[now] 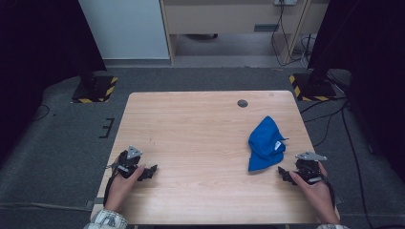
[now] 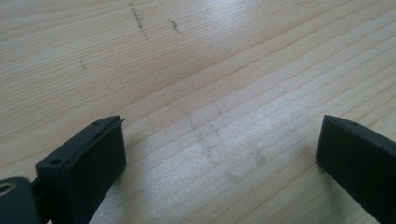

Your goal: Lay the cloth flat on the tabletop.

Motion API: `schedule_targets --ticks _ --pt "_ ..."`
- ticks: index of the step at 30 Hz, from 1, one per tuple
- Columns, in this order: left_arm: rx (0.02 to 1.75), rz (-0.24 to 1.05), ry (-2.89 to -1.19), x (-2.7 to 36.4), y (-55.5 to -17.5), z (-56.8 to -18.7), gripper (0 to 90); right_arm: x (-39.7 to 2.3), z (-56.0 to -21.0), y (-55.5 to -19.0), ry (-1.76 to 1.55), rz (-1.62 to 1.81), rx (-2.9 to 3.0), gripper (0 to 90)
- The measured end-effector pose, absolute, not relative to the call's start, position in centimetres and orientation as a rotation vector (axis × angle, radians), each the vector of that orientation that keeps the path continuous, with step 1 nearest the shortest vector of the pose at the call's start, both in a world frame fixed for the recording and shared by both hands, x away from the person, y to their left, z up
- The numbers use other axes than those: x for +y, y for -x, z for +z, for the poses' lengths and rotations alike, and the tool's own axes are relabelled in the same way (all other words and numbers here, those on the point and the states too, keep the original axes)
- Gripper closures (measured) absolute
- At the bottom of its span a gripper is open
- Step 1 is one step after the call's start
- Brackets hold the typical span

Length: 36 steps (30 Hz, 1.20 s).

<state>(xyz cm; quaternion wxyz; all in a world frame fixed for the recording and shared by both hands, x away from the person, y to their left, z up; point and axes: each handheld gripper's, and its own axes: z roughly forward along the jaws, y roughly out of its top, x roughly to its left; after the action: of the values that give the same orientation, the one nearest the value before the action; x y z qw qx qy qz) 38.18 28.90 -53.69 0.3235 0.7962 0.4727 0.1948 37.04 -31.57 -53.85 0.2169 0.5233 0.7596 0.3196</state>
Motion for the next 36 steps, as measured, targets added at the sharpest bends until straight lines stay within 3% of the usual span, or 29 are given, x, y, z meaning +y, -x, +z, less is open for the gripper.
schedule_targets --ticks 36 --pt "1.238 0.51 -2.094 28.6 -38.1 -53.7 0.0 -30.2 -51.7 -36.4 -1.354 0.99 2.082 8.6"
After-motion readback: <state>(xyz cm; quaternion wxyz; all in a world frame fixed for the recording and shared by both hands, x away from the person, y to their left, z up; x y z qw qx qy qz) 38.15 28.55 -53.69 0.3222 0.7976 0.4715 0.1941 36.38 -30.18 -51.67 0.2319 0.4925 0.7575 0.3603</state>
